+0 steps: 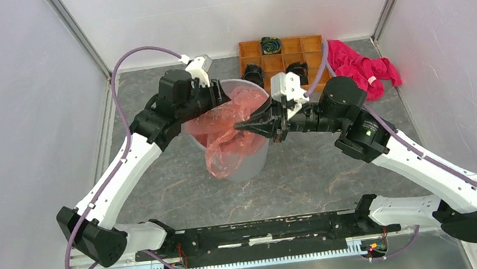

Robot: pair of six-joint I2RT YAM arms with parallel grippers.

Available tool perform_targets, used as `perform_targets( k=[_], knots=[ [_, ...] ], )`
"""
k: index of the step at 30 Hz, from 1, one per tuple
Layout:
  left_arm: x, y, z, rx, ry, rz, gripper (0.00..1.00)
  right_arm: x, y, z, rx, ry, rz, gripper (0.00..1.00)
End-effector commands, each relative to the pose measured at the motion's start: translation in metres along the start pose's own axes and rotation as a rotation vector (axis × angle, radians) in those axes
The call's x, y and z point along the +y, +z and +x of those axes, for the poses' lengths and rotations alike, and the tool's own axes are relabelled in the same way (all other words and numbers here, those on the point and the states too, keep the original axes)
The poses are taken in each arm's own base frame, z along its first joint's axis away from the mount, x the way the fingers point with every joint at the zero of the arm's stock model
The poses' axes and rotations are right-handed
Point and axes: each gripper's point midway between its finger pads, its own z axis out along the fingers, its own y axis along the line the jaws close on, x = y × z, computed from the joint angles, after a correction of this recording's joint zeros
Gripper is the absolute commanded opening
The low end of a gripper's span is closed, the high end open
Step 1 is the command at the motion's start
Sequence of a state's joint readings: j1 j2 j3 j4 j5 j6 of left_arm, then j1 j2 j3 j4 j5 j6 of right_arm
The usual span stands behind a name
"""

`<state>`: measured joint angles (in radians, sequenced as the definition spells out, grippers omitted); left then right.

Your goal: Put the trash bags into the trash bin

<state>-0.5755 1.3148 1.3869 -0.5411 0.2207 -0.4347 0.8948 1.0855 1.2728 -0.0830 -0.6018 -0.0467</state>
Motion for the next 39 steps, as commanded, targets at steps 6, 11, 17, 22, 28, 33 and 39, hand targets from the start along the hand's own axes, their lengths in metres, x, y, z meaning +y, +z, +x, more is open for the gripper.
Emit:
perform_targets(
  k=[6, 11, 17, 22, 28, 33, 39],
  knots=[
    [-0.003, 0.000, -0.005, -0.031, 0.010, 0.017, 0.55, -0.092, -0.019, 0.010, -0.022, 0.183, 0.570, 0.01],
    [0.004, -0.046, -0.071, -0.160, 0.163, -0.166, 0.88, -0.105, -0.013, 0.040, 0.112, 0.210, 0.625, 0.01],
    [0.014, -0.088, -0.084, -0.249, 0.169, -0.270, 0.98, -0.099, -0.001, 0.049, 0.130, 0.223, 0.561, 0.01],
    [0.033, -0.106, -0.053, -0.256, 0.124, -0.325, 0.89, -0.098, 0.009, 0.064, 0.170, 0.239, 0.531, 0.01],
    [0.027, -0.081, -0.008, -0.175, 0.063, -0.192, 0.73, -0.104, 0.022, 0.092, 0.230, 0.272, 0.533, 0.01],
    [0.024, -0.086, -0.015, -0.215, 0.046, -0.183, 0.71, -0.107, 0.035, 0.131, 0.342, 0.314, 0.522, 0.01],
    [0.017, -0.115, -0.031, -0.280, 0.106, -0.185, 0.86, -0.109, 0.041, 0.145, 0.421, 0.326, 0.512, 0.01]
  ],
)
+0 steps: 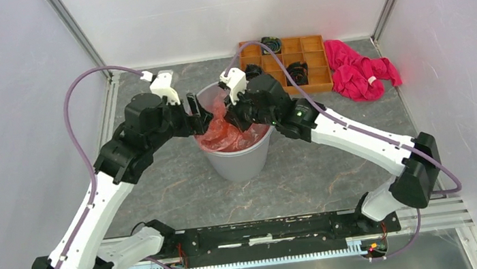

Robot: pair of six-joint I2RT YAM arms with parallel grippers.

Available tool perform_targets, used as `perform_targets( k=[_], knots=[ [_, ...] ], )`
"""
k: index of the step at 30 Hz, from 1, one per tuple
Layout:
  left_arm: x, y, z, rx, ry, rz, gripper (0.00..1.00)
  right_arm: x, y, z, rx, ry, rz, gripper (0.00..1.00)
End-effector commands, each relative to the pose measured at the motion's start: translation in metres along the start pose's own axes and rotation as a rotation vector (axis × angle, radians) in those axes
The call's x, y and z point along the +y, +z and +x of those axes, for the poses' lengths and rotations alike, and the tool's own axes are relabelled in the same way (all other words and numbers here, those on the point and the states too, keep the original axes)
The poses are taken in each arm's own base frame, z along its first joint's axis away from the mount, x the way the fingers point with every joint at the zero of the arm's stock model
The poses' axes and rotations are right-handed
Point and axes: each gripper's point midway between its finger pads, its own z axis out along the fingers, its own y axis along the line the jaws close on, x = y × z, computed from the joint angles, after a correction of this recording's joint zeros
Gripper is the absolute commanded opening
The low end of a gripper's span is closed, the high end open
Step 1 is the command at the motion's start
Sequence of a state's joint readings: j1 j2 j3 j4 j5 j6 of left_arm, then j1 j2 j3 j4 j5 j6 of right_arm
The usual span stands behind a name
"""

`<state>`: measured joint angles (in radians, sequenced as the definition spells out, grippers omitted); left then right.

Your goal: Put the trash bags into the trash bin

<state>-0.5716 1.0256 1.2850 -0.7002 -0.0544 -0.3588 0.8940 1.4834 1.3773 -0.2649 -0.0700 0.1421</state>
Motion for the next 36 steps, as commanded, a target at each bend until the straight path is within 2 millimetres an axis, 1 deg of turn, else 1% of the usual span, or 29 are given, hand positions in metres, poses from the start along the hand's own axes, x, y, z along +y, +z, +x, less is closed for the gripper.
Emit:
perform_targets(
  k=[1, 4, 7, 8, 10, 12, 15, 17, 20, 23, 24, 25, 29, 31, 33, 34, 36],
  knots=[
    [-0.020, -0.031, -0.040, -0.142, 0.016, 0.093, 0.89, 0.005, -0.011, -0.034, -0.051, -0.008, -0.013, 0.01],
    [-0.036, -0.033, -0.033, -0.114, 0.032, 0.193, 0.97, 0.007, -0.030, -0.053, -0.123, -0.006, -0.012, 0.01],
    [-0.048, -0.030, -0.024, -0.076, 0.056, 0.268, 0.97, 0.012, -0.048, -0.070, -0.192, 0.003, -0.032, 0.01],
    [-0.049, -0.027, -0.022, -0.062, 0.060, 0.275, 0.95, 0.015, -0.053, -0.074, -0.212, 0.006, -0.043, 0.01],
    [-0.050, -0.025, -0.020, -0.048, 0.061, 0.279, 0.88, 0.017, -0.059, -0.079, -0.239, 0.011, -0.054, 0.02],
    [-0.053, -0.024, -0.020, -0.041, 0.062, 0.297, 0.82, 0.017, -0.062, -0.081, -0.252, 0.018, -0.052, 0.05],
    [-0.057, -0.023, -0.017, -0.026, 0.061, 0.319, 0.75, 0.016, -0.065, -0.084, -0.264, 0.025, -0.042, 0.08],
    [-0.059, -0.023, -0.013, -0.012, 0.058, 0.337, 0.73, 0.015, -0.066, -0.085, -0.273, 0.028, -0.041, 0.09],
    [-0.063, -0.025, -0.004, 0.013, 0.057, 0.368, 0.72, 0.015, -0.068, -0.088, -0.287, 0.035, -0.037, 0.10],
    [-0.064, -0.027, -0.001, 0.018, 0.052, 0.381, 0.72, 0.015, -0.068, -0.090, -0.298, 0.043, -0.035, 0.11],
    [-0.064, -0.027, 0.000, 0.016, 0.051, 0.381, 0.69, 0.015, -0.068, -0.090, -0.298, 0.044, -0.038, 0.12],
    [-0.062, -0.027, 0.000, 0.013, 0.048, 0.371, 0.64, 0.016, -0.067, -0.089, -0.295, 0.045, -0.042, 0.15],
    [-0.054, -0.020, -0.001, 0.014, 0.032, 0.319, 0.33, 0.020, -0.070, -0.088, -0.289, 0.048, -0.060, 0.27],
    [-0.051, -0.019, -0.003, 0.007, 0.034, 0.299, 0.19, 0.019, -0.075, -0.084, -0.284, 0.048, -0.058, 0.34],
    [-0.048, -0.021, -0.008, -0.012, 0.035, 0.278, 0.04, 0.017, -0.081, -0.080, -0.279, 0.052, -0.047, 0.45],
    [-0.048, -0.023, -0.011, -0.028, 0.037, 0.272, 0.02, 0.016, -0.084, -0.077, -0.276, 0.054, -0.041, 0.49],
    [-0.044, -0.029, -0.019, -0.072, 0.039, 0.251, 0.02, 0.015, -0.089, -0.072, -0.277, 0.060, -0.030, 0.60]
  ],
)
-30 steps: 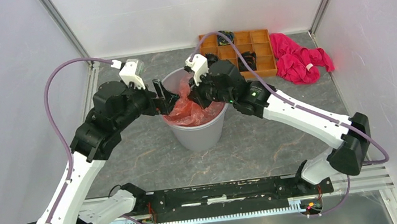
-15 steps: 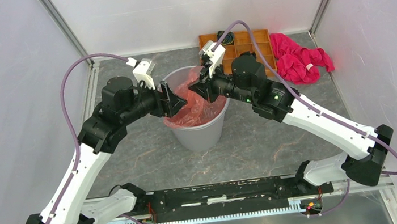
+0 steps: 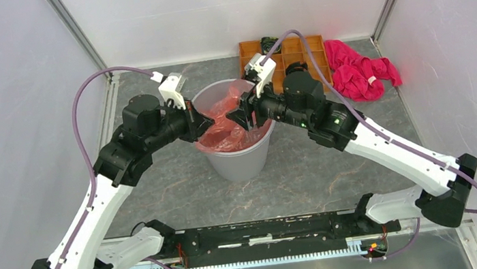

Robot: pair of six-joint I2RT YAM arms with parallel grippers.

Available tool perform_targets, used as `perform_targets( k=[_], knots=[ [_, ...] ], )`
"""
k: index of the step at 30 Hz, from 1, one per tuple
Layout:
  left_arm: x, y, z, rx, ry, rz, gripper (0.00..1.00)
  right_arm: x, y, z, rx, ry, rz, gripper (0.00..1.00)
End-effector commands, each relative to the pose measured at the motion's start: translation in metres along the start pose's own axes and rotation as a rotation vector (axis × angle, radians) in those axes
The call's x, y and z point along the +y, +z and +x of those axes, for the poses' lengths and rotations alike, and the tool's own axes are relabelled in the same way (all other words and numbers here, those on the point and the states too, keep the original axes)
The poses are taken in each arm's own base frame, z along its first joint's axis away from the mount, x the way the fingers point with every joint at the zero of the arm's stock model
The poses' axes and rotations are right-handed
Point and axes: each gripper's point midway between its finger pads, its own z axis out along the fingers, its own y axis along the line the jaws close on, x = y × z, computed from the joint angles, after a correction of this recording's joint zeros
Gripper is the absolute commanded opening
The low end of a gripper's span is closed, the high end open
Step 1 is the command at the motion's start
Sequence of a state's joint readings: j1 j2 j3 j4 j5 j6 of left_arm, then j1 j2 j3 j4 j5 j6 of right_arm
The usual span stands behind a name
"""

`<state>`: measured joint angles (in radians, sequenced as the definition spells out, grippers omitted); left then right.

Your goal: Put the trash bags into the trash bin

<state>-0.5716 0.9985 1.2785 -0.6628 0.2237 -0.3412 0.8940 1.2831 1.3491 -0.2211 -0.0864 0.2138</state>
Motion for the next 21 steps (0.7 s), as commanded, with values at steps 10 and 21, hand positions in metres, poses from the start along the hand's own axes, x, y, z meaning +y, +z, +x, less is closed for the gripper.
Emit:
perform_targets(
  k=[10, 21],
  knots=[
    [0.007, -0.041, -0.037, -0.263, 0.009, -0.081, 0.02, -0.006, -0.021, -0.008, -0.089, 0.030, 0.043, 0.72],
    [0.034, -0.059, -0.036, -0.318, -0.143, -0.247, 0.09, -0.019, -0.014, -0.011, -0.126, 0.046, 0.109, 0.11]
  ],
)
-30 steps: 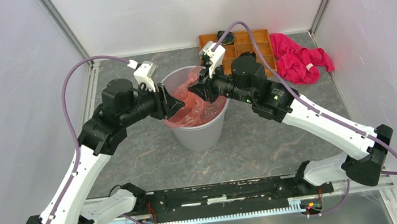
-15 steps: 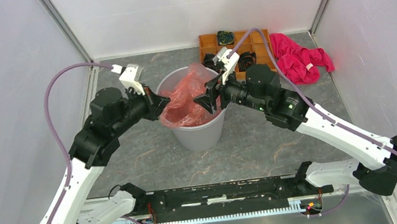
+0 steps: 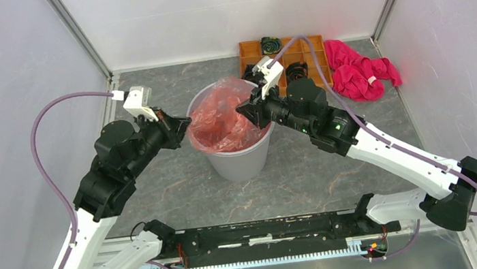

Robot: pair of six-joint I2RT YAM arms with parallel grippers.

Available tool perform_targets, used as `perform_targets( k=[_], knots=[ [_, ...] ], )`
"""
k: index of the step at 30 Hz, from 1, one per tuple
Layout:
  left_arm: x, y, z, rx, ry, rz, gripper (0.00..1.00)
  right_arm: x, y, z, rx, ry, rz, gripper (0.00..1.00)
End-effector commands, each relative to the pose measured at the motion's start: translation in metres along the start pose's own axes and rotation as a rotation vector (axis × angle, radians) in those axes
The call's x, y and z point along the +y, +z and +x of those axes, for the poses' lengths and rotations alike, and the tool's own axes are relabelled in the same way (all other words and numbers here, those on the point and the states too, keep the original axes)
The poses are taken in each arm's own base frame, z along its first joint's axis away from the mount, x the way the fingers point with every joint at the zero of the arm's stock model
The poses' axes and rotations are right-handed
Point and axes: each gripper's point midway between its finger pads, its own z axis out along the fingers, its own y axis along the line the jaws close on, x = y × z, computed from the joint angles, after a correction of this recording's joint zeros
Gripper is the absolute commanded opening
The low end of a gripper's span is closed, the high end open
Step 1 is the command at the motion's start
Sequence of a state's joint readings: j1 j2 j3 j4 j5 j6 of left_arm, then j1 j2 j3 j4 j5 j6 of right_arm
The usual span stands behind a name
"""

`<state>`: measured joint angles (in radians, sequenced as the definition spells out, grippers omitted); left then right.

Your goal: Put the trash bags into the trash bin

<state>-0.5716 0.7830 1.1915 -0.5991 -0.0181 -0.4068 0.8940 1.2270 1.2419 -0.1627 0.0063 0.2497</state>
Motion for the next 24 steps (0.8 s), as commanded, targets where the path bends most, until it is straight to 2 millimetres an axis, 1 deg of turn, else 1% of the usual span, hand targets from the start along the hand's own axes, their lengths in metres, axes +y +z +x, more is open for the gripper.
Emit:
perform_targets(
  k=[1, 2, 3, 4, 6, 7, 9, 10, 12, 13, 14, 15, 17, 18, 19, 22, 24],
  knots=[
    [0.015, -0.003, -0.008, -0.022, -0.093, -0.121, 0.16, -0.001, -0.009, -0.025, -0.109, 0.015, 0.013, 0.02],
    [0.013, -0.002, -0.008, -0.007, -0.097, -0.117, 0.26, 0.000, -0.011, -0.026, -0.112, 0.015, 0.007, 0.01],
    [0.008, -0.002, -0.010, 0.001, -0.098, -0.096, 0.39, 0.002, -0.013, -0.025, -0.112, 0.014, -0.004, 0.01],
    [0.002, -0.002, -0.012, 0.004, -0.099, -0.069, 0.50, 0.004, -0.015, -0.026, -0.115, 0.014, -0.016, 0.01],
    [-0.007, -0.001, -0.018, -0.003, -0.094, -0.024, 0.68, 0.006, -0.018, -0.026, -0.118, 0.016, -0.026, 0.01],
    [-0.010, 0.001, -0.020, -0.009, -0.088, -0.007, 0.75, 0.006, -0.020, -0.027, -0.124, 0.016, -0.027, 0.01],
    [-0.020, 0.005, -0.024, 0.001, -0.068, 0.042, 0.83, 0.007, -0.023, -0.030, -0.134, 0.018, -0.031, 0.01],
    [-0.029, 0.006, -0.025, 0.011, -0.059, 0.086, 0.85, 0.007, -0.024, -0.032, -0.139, 0.017, -0.031, 0.01],
    [-0.055, 0.007, -0.025, 0.040, -0.037, 0.232, 0.94, 0.007, -0.025, -0.033, -0.142, 0.016, -0.031, 0.01],
    [-0.064, 0.007, -0.027, 0.037, -0.026, 0.279, 0.98, 0.007, -0.025, -0.034, -0.145, 0.016, -0.032, 0.01],
    [-0.076, 0.004, -0.026, 0.048, -0.015, 0.353, 1.00, 0.007, -0.025, -0.035, -0.148, 0.016, -0.032, 0.01],
    [-0.082, 0.004, -0.027, 0.049, -0.005, 0.389, 1.00, 0.008, -0.025, -0.036, -0.150, 0.015, -0.033, 0.01],
    [-0.086, 0.007, -0.026, 0.059, 0.020, 0.415, 1.00, 0.008, -0.024, -0.037, -0.154, 0.016, -0.034, 0.01],
    [-0.083, 0.012, -0.024, 0.067, 0.034, 0.406, 1.00, 0.008, -0.023, -0.039, -0.158, 0.016, -0.035, 0.01],
    [-0.081, 0.016, -0.021, 0.082, 0.044, 0.394, 1.00, 0.013, -0.023, -0.039, -0.155, 0.013, -0.058, 0.01],
    [-0.072, 0.031, -0.010, 0.140, 0.058, 0.350, 0.99, 0.014, -0.022, -0.041, -0.156, 0.013, -0.065, 0.01],
    [-0.063, 0.041, -0.006, 0.153, 0.053, 0.300, 0.95, 0.013, -0.023, -0.040, -0.155, 0.011, -0.064, 0.01]
  ],
)
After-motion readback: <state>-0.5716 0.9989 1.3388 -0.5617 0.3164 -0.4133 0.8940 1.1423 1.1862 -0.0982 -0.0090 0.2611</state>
